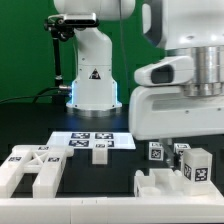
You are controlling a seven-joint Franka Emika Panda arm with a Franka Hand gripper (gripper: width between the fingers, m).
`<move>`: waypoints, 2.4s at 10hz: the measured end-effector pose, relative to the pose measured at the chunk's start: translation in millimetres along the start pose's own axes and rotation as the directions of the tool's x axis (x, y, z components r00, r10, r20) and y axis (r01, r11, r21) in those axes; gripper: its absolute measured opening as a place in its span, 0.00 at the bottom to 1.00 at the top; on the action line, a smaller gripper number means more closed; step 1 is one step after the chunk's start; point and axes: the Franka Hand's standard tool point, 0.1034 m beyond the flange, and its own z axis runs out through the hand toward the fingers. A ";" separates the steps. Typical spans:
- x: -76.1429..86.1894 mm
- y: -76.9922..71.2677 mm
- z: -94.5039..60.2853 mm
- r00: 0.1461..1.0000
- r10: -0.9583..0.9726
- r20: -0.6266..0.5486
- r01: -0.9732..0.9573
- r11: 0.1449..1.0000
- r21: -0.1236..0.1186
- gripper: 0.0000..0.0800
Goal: Assemble chair
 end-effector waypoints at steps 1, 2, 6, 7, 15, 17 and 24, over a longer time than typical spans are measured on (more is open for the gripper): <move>0.1 1.6 0.3 1.000 0.027 0.000 -0.027 1.000 0.000 0.66; 0.0 1.1 0.4 1.000 0.027 0.000 -0.027 1.000 0.000 0.48; 0.5 0.7 1.4 0.887 0.461 -0.023 -0.461 0.887 -0.005 0.36; -0.5 -0.6 1.9 0.797 0.601 -0.056 -0.603 0.798 -0.013 0.36; 1.1 -0.2 2.6 0.240 0.970 -0.031 -0.969 0.242 0.050 0.63; 5.0 1.7 -0.7 0.617 0.785 -0.054 -0.785 0.619 0.038 0.78; 1.6 -1.7 1.9 0.997 0.010 -0.071 -0.015 0.998 -0.065 0.81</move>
Offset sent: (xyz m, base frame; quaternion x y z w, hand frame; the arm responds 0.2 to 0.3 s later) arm 0.0000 0.0000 0.0000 0.0000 0.0000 0.1296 0.9916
